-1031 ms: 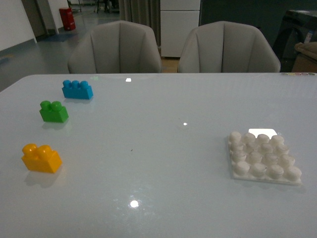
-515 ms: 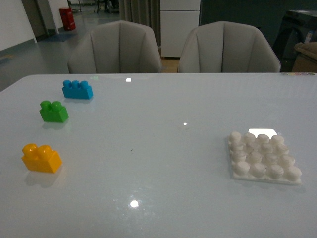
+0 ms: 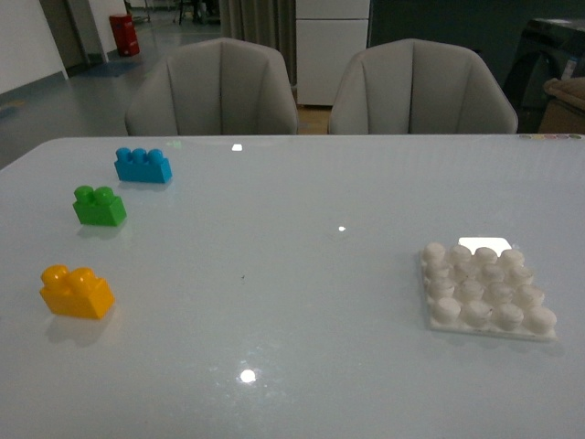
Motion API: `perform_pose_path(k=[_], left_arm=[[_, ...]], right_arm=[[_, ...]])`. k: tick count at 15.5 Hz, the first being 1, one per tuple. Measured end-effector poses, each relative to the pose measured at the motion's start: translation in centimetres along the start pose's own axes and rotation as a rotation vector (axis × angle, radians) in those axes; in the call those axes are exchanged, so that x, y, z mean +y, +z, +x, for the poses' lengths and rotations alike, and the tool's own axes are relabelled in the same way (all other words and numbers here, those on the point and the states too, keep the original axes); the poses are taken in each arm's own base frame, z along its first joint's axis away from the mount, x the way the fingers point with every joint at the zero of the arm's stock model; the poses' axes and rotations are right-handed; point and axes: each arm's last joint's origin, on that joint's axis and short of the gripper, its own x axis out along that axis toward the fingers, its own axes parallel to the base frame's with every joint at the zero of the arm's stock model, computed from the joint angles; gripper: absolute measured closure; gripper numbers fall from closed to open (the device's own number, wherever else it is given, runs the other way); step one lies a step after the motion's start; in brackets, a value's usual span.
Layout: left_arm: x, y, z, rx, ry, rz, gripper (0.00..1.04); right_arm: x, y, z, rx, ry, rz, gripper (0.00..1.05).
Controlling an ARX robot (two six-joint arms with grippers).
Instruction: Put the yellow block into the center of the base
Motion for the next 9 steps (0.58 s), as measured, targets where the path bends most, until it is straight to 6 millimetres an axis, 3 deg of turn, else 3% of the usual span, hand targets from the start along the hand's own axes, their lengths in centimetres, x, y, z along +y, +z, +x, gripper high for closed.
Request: perform_pose_path(k=[6,9], left_arm=[[0.0,0.0,0.0,0.0,0.0,0.0,0.07],[0.0,0.0,0.0,0.0,0.0,0.0,0.07]], right_arm=[[-0.1,0.6,0.5,0.005,0.051,0.026,0.06],[-0.7,6.6,3.8,-0.126,0.049,0.042,0.06]])
